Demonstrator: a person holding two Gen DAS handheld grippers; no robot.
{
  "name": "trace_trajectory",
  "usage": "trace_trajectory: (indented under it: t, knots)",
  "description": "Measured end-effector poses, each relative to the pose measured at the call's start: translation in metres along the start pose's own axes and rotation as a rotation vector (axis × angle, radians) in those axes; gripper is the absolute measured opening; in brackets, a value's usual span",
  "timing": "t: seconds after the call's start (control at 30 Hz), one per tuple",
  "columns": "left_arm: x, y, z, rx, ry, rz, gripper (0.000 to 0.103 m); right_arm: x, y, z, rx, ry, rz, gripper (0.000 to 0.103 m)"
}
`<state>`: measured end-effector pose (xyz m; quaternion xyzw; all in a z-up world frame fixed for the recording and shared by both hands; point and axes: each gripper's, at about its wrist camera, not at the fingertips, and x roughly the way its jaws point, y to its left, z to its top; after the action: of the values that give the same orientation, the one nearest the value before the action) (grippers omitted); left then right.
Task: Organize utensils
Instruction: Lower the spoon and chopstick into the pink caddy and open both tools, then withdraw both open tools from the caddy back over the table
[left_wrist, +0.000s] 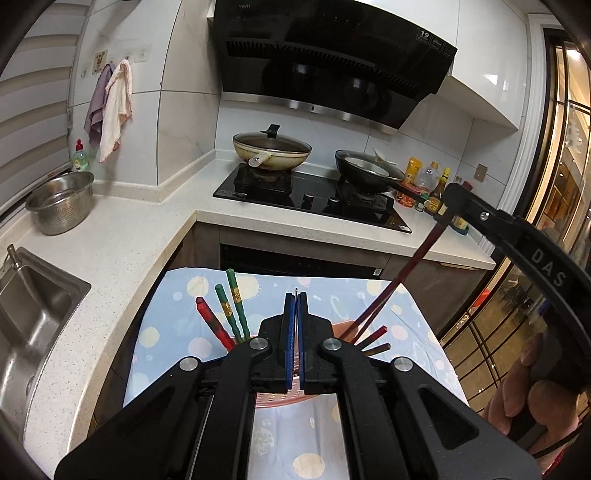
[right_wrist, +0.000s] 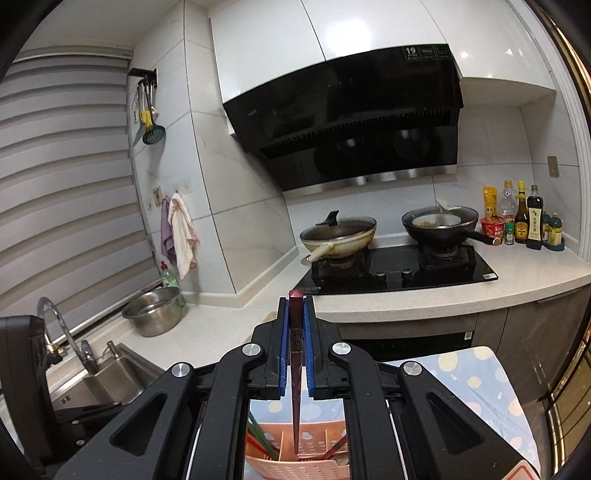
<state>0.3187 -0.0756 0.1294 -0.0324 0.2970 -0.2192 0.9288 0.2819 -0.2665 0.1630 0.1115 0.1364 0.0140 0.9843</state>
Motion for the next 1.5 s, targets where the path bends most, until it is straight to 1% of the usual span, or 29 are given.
trace_trajectory:
  t: [0.2,0.4,0.57,0.73,0.77,0.8,0.83,0.87,0.9,0.93,0.97,1.03,1.07,1.13,1.4,1.5]
  knots:
    - [0.026,0.006,-0.004,-0.006,0.038,0.018,0.001,0.030,-0.007,-0.024,0.004,0.072,-0.009,0.007]
    - [0.046,0.010,-0.015,-0.008,0.080,0.034,0.001,0.048,-0.006,-0.043,-0.010,0.120,-0.015,0.007]
    - [0.054,0.013,-0.020,-0.012,0.095,0.048,0.001,0.055,-0.004,-0.052,-0.021,0.142,-0.021,0.007]
    - [0.055,0.012,-0.021,-0.003,0.090,0.075,0.001,0.062,-0.006,-0.057,-0.013,0.177,-0.020,0.008]
    - [0.055,0.012,-0.022,0.001,0.088,0.079,0.001,0.063,-0.007,-0.058,-0.012,0.182,-0.018,0.009]
    - [0.055,0.011,-0.022,0.004,0.088,0.085,0.002,0.063,-0.007,-0.059,-0.012,0.187,-0.022,0.013]
    - [0.055,0.011,-0.022,0.006,0.087,0.094,0.007,0.062,-0.007,-0.060,-0.014,0.189,-0.030,0.021]
    - [0.054,0.011,-0.022,0.005,0.084,0.104,0.021,0.061,-0.007,-0.061,-0.013,0.189,-0.033,0.027]
    - [0.052,0.011,-0.023,0.004,0.076,0.119,0.031,0.058,-0.008,-0.061,-0.009,0.186,-0.033,0.038]
    - [0.050,0.011,-0.023,0.003,0.066,0.135,0.051,0.054,-0.008,-0.061,-0.007,0.179,-0.032,0.042]
    - [0.047,0.010,-0.023,0.005,0.050,0.152,0.057,0.050,-0.007,-0.061,-0.012,0.175,-0.034,0.042]
    - [0.041,0.008,-0.024,0.016,0.038,0.167,0.059,0.042,-0.004,-0.062,-0.026,0.171,-0.039,0.046]
    - [0.038,0.007,-0.024,0.018,0.035,0.173,0.062,0.038,-0.004,-0.062,-0.029,0.169,-0.039,0.048]
    - [0.032,0.005,-0.026,0.026,0.026,0.184,0.063,0.028,-0.003,-0.063,-0.027,0.165,-0.038,0.052]
    - [0.000,-0.003,-0.041,0.054,0.006,0.221,0.074,-0.018,0.000,-0.070,-0.037,0.159,-0.061,0.056]
    - [-0.013,-0.006,-0.048,0.061,-0.001,0.236,0.078,-0.036,-0.001,-0.075,-0.035,0.164,-0.081,0.059]
